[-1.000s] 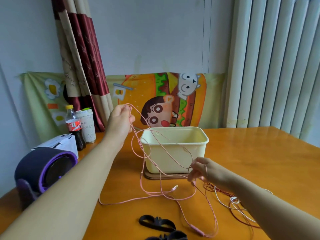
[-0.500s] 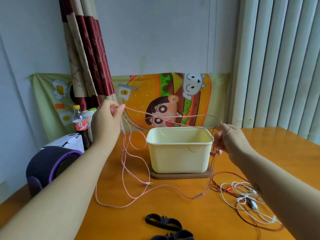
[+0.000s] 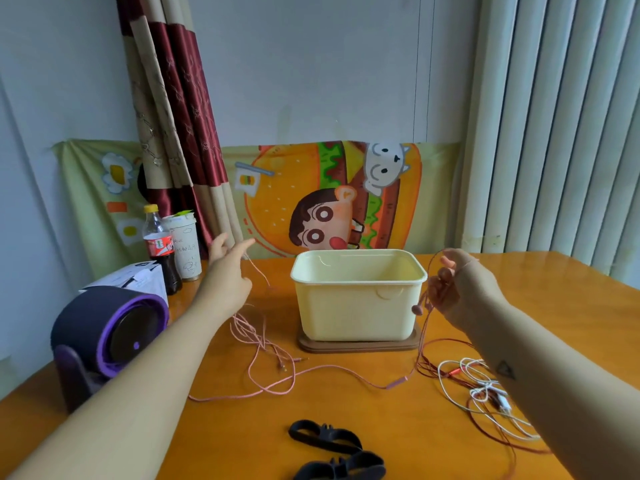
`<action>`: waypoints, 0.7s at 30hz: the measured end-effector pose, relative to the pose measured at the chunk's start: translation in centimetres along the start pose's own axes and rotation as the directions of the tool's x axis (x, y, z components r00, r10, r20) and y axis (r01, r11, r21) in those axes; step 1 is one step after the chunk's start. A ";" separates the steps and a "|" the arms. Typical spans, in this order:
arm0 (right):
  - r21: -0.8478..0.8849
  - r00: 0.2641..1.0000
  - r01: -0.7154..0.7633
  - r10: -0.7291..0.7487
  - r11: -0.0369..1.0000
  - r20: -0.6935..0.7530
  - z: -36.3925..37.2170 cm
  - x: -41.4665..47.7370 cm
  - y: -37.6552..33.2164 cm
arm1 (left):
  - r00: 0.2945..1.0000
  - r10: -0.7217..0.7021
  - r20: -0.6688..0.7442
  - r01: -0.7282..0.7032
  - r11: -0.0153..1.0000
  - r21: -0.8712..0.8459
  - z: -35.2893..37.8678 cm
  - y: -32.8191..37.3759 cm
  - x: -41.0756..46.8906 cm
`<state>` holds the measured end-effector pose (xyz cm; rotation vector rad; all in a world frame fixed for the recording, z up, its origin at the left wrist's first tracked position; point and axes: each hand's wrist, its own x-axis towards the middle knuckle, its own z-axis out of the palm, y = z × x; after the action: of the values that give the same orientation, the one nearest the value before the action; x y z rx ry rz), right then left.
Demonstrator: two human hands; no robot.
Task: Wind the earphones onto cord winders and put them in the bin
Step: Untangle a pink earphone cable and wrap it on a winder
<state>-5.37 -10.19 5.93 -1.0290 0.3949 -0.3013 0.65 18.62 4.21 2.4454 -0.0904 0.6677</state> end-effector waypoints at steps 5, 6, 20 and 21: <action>-0.021 0.977 0.195 -0.192 0.981 0.091 0.7 -0.4 -1.3 | 0.996 -0.030 0.079 0.023 0.996 0.088 1.2 -1.2 -0.3; -0.029 0.956 0.271 -0.265 0.962 0.121 0.8 -0.4 -1.5 | 0.998 -0.016 0.061 0.010 0.996 0.091 1.3 -1.3 -0.4; -0.747 0.767 0.622 0.371 -0.234 0.523 -0.7 1.4 3.9 | 0.988 -0.151 0.026 0.153 0.982 -0.110 -2.1 3.2 0.2; -0.734 0.769 0.621 0.393 -0.275 0.504 -1.1 1.5 4.5 | 0.972 -0.223 0.079 0.236 0.945 -0.227 -1.9 2.8 0.4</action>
<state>-4.28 -9.48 1.24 -2.9177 -0.3462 0.4084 -0.43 17.48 7.20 2.2007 0.0901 0.4614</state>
